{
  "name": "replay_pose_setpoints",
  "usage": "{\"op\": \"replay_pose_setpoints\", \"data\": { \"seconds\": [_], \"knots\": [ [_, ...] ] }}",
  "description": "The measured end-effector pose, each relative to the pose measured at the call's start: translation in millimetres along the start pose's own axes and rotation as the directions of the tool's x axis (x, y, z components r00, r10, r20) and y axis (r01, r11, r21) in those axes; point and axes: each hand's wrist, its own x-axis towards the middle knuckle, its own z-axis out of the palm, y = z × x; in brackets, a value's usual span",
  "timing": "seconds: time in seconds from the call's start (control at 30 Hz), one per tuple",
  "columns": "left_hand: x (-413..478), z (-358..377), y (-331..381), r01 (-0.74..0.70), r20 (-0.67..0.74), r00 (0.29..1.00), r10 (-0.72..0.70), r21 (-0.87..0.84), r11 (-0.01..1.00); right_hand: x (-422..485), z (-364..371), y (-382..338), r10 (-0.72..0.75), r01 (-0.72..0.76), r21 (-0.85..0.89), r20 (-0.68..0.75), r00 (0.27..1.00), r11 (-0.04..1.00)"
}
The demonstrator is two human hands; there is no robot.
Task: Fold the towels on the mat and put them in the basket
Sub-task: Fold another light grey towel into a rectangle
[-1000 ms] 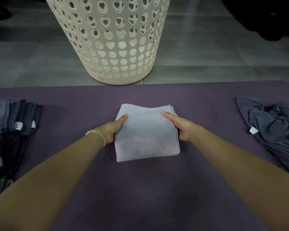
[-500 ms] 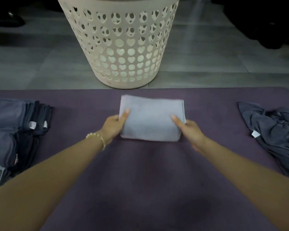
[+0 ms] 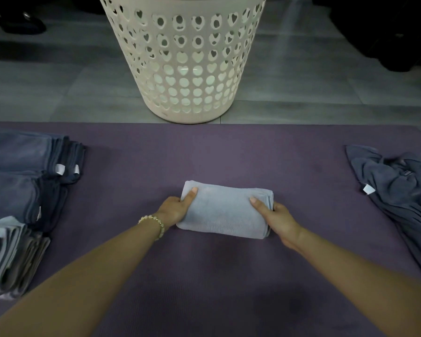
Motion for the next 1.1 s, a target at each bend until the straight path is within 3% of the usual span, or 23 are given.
{"op": "replay_pose_setpoints", "data": {
  "seconds": [0.1, 0.23, 0.3, 0.37, 0.43, 0.47, 0.53, 0.57, 0.67, 0.73, 0.8, 0.87, 0.93, 1.1],
  "knots": [
    [4.4, 3.9, -1.7, 0.038, -0.013, 0.999, -0.038, -0.007, 0.999, 4.4, 4.4, 5.1, 0.021, -0.024, -0.037, -0.088, 0.996, 0.999],
    [6.2, 8.8, -4.4, 0.045, -0.048, 0.998, -0.043, 0.042, 0.998, 15.5, 9.4, 8.2, 0.027, -0.083, -0.263, -0.208, 0.978, 0.961],
    [4.3, 12.9, -2.1, -0.01, -0.161, 0.986, 0.032, 0.136, 0.991, 18.3, 11.6, 5.8, 0.053, -0.12, -0.296, -0.225, 0.973, 0.947],
    [1.1, 17.2, 0.6, -0.126, -0.323, 0.919, 0.227, 0.303, 0.945, 21.6, 13.1, 4.0, 0.079, -0.147, -0.265, -0.251, 0.965, 0.953],
    [1.8, 21.5, 1.3, -0.324, -0.339, 0.761, 0.553, 0.541, 0.776, 23.9, 14.3, 2.8, 0.082, -0.149, -0.242, -0.267, 0.96, 0.959],
    [3.0, 23.4, 1.3, -0.403, -0.242, 0.702, 0.67, 0.641, 0.653, 24.4, 15.4, 2.7, 0.075, -0.143, -0.244, -0.268, 0.96, 0.959],
    [5.2, 26.5, 0.3, -0.481, -0.018, 0.67, 0.742, 0.751, 0.452, 24.9, 20.0, 1.7, 0.034, -0.116, -0.28, -0.282, 0.959, 0.953],
    [7.7, 28.2, -1.9, -0.476, 0.042, 0.688, 0.724, 0.779, 0.407, 24.9, 22.6, 1.3, -0.019, -0.09, -0.339, -0.307, 0.952, 0.937],
    [16.1, 33.5, -8.9, -0.41, 0.024, 0.786, 0.618, 0.768, 0.492, 25.1, 32.1, 3.7, -0.385, 0.064, -0.674, -0.338, 0.859, 0.736],
    [17.7, 38.3, -10.6, -0.388, -0.03, 0.794, 0.607, 0.745, 0.543, 23.7, 45.5, 2.9, -0.566, 0.193, -0.816, -0.188, 0.803, 0.545],
    [18.9, 42.0, -11.3, -0.379, -0.083, 0.786, 0.612, 0.718, 0.584, 25.4, 61.7, 6.5, -0.614, 0.289, -0.892, 0.016, 0.789, 0.348],
    [19.8, 44.7, -12.4, -0.383, -0.12, 0.785, 0.607, 0.677, 0.629, 27.2, 73.0, 15.2, -0.566, 0.325, -0.919, 0.149, 0.811, 0.224],
    [19.8, 46.5, -13.8, -0.395, -0.134, 0.791, 0.596, 0.633, 0.666, 28.2, 73.4, 24.1, -0.491, 0.329, -0.916, 0.182, 0.852, 0.231],
    [21.9, 48.3, -13.4, -0.377, -0.184, 0.819, 0.543, 0.541, 0.752, 32.2, 67.9, 29.2, -0.442, 0.216, -0.928, 0.064, 0.895, 0.302]
  ]
}}
